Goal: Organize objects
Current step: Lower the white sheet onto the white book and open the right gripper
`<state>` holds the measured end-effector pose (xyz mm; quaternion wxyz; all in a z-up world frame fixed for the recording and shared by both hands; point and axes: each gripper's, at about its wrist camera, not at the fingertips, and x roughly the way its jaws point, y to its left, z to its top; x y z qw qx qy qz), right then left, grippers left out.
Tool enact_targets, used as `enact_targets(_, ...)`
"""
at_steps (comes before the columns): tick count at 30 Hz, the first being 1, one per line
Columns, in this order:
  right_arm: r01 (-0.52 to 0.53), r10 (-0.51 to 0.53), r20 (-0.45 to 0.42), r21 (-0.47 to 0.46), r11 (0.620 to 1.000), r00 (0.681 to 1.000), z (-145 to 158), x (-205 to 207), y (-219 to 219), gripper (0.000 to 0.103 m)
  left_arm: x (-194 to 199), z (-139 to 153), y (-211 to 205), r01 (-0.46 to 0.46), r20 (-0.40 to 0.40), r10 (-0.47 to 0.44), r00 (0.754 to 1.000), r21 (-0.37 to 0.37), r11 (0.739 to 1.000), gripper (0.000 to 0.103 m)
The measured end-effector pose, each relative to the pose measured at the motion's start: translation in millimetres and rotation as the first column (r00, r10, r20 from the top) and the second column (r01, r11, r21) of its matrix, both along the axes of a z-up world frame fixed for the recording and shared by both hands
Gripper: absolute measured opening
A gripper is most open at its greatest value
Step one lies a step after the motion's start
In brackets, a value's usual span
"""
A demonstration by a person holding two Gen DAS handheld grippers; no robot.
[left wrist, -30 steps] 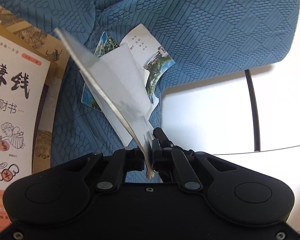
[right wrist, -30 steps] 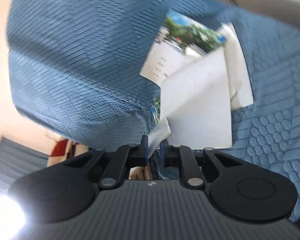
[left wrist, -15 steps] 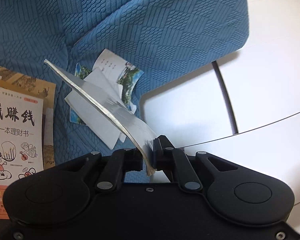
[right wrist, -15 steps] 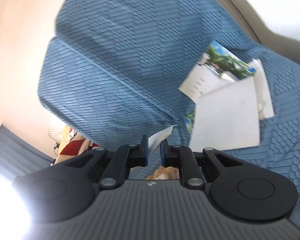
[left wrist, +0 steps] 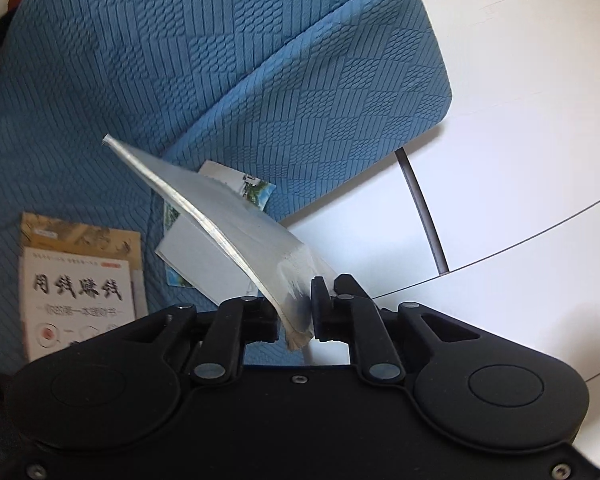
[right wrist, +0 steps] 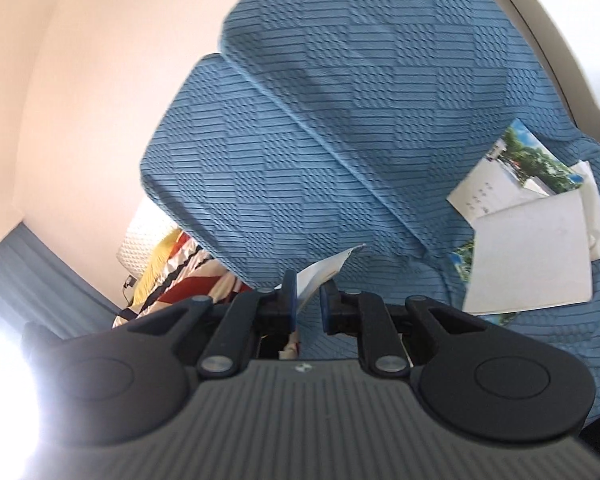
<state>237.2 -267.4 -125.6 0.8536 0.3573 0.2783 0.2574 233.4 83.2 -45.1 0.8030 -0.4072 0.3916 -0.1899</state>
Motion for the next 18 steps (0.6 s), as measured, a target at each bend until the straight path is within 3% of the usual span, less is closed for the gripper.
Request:
enact_targets(6,0.007,-0.005,0.028,-0.069,0.998,1.000,-3,-20,25,0.015,-14,-7,19,0.007,-0.023,-0.005,1.000,0.048,0.999,0.016)
enact_targets(12,-0.018,0.013,-0.032,-0.150,0.989,0.999,-37,-33,41,0.015,-20,-54,28,0.000,-0.085,0.007,0.996,0.087,0.996,0.018)
enact_targets(18,-0.038,0.021,-0.081,-0.219,0.975,0.996,-65,-35,47,0.015,-20,-109,29,-0.026,-0.125,0.035,0.992,0.075,0.997,0.020)
